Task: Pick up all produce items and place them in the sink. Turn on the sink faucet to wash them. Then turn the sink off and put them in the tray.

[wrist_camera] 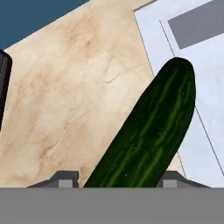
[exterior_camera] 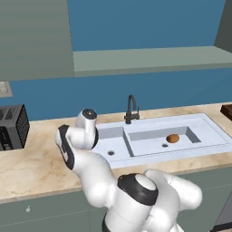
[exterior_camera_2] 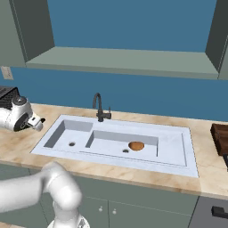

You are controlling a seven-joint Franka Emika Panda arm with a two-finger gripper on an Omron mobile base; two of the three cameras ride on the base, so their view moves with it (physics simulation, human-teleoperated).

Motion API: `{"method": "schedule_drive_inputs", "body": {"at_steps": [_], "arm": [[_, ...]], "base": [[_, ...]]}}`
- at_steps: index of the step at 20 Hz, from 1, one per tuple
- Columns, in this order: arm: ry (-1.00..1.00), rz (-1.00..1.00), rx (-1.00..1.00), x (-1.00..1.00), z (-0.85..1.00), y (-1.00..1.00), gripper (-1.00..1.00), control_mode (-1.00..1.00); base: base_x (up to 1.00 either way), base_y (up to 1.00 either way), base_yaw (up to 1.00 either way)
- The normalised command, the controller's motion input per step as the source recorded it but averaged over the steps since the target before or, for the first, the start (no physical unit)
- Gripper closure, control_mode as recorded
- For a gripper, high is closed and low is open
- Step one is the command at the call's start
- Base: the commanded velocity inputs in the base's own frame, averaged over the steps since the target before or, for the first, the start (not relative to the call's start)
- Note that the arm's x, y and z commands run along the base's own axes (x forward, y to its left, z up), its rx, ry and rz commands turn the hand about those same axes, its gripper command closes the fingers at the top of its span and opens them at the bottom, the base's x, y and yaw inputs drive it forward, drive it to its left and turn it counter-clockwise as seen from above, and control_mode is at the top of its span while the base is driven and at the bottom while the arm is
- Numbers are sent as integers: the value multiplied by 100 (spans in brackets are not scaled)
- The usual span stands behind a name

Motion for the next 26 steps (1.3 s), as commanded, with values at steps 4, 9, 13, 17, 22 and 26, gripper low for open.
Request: {"method": "schedule_drive_inputs", "body": {"at_steps": [4, 9, 13, 17, 22, 26], "arm": [[0, -17, 9, -20, 8, -74, 100, -100], [0, -19, 5, -29, 26, -63, 100, -100], [0, -20, 3, -39, 44, -53, 100, -100], [0, -17, 3, -41, 46, -54, 100, -100], [1, -17, 1, -32, 37, -59, 100, -100], [3, -17, 1, -19, 18, -72, 100, -100]], "base": [[0, 0, 0], [0, 0, 0], [0, 0, 0], [0, 0, 0], [0, 0, 0], [0, 0, 0]]}}
